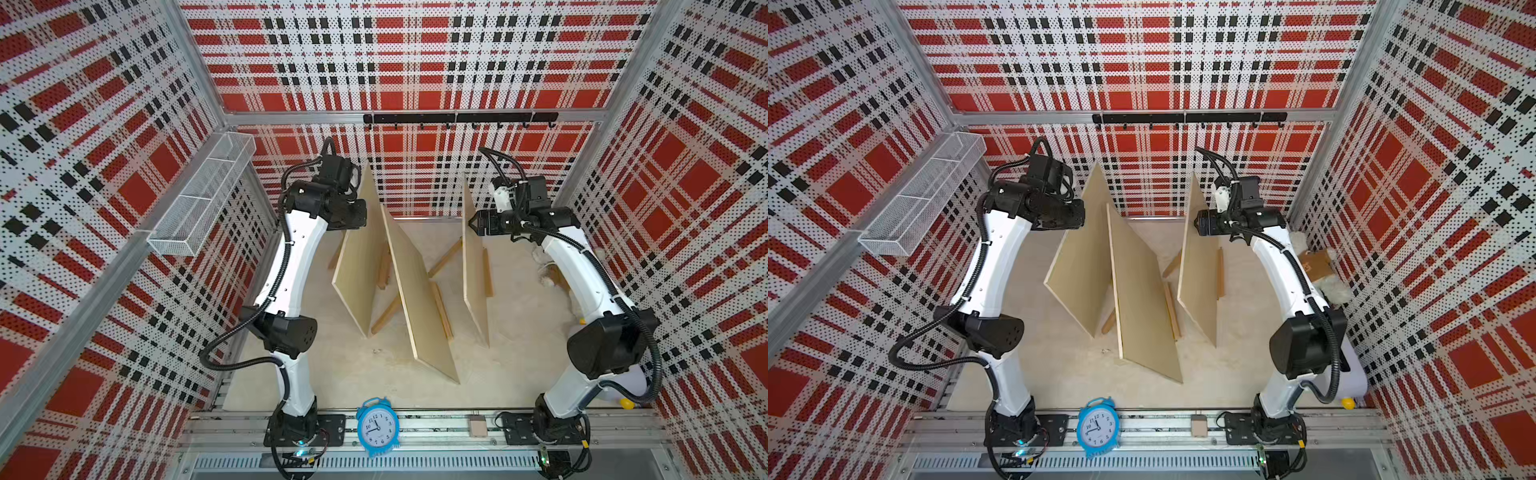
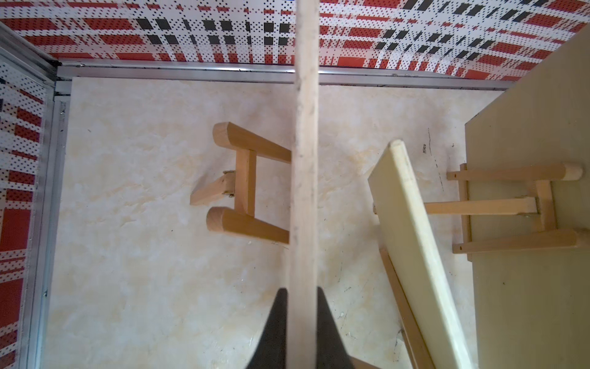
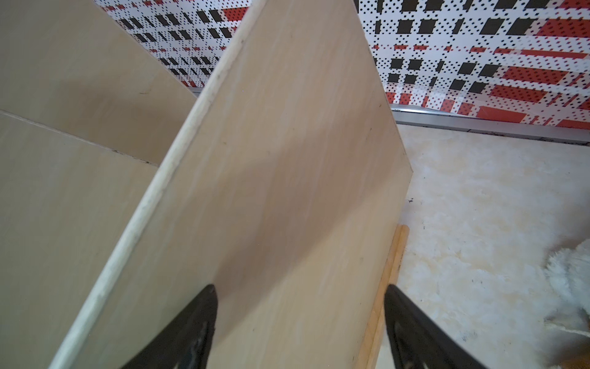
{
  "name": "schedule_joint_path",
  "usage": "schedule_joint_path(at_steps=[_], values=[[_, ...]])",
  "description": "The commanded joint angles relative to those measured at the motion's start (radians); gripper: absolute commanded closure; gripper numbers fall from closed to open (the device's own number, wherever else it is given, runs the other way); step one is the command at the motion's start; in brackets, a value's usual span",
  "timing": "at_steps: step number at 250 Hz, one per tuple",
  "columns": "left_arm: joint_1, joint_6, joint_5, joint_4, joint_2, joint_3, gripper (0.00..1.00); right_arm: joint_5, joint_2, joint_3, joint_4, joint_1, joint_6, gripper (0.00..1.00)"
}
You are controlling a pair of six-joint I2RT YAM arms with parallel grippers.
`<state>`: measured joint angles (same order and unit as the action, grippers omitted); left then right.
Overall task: Disassemble the easel
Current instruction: Pick up the drawing board from the easel, then place the drawing board at the center of the board.
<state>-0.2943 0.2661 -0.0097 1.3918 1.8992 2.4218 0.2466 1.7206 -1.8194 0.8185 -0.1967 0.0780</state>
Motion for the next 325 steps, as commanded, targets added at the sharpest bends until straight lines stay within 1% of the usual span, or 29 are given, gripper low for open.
schedule_joint_path(at_steps=[1,59,61,64,110,127,176,230,249,296,325], values=[[-0.001,0.014,-0.006,-0.163,-0.135,0.001,1.00,0.037,-0.039,0.012,-0.038,-0.012,-0.007,0.16],[-0.002,0.043,-0.010,-0.166,-0.214,0.010,1.00,0.024,-0.062,0.031,-0.042,-0.012,-0.015,0.16],[-0.023,0.043,-0.010,-0.165,-0.218,0.010,1.00,0.025,-0.063,0.032,-0.044,-0.012,-0.015,0.16],[-0.030,0.045,-0.010,-0.165,-0.224,0.010,1.00,0.024,-0.065,0.034,-0.045,-0.012,-0.015,0.16],[-0.042,0.047,-0.004,-0.150,-0.320,-0.009,1.00,0.036,-0.069,0.044,-0.048,-0.012,-0.011,0.16],[-0.048,0.051,-0.018,-0.149,-0.360,-0.022,1.00,0.037,-0.076,0.048,-0.050,-0.012,-0.011,0.16],[-0.054,0.062,-0.112,-0.078,-0.450,-0.035,1.00,0.046,-0.099,0.062,-0.058,-0.012,-0.014,0.16],[-0.083,0.083,-0.278,0.023,-0.517,-0.021,1.00,0.063,-0.108,0.065,-0.062,-0.012,-0.011,0.16],[-0.086,0.090,-0.320,0.047,-0.540,-0.022,1.00,0.065,-0.110,0.062,-0.065,-0.012,-0.012,0.16],[-0.091,0.115,-0.403,0.118,-0.548,-0.022,1.00,0.056,-0.113,0.058,-0.067,-0.012,-0.020,0.16],[-0.103,0.118,-0.421,0.125,-0.542,-0.027,1.00,0.062,-0.110,0.060,-0.068,-0.012,-0.018,0.16]])
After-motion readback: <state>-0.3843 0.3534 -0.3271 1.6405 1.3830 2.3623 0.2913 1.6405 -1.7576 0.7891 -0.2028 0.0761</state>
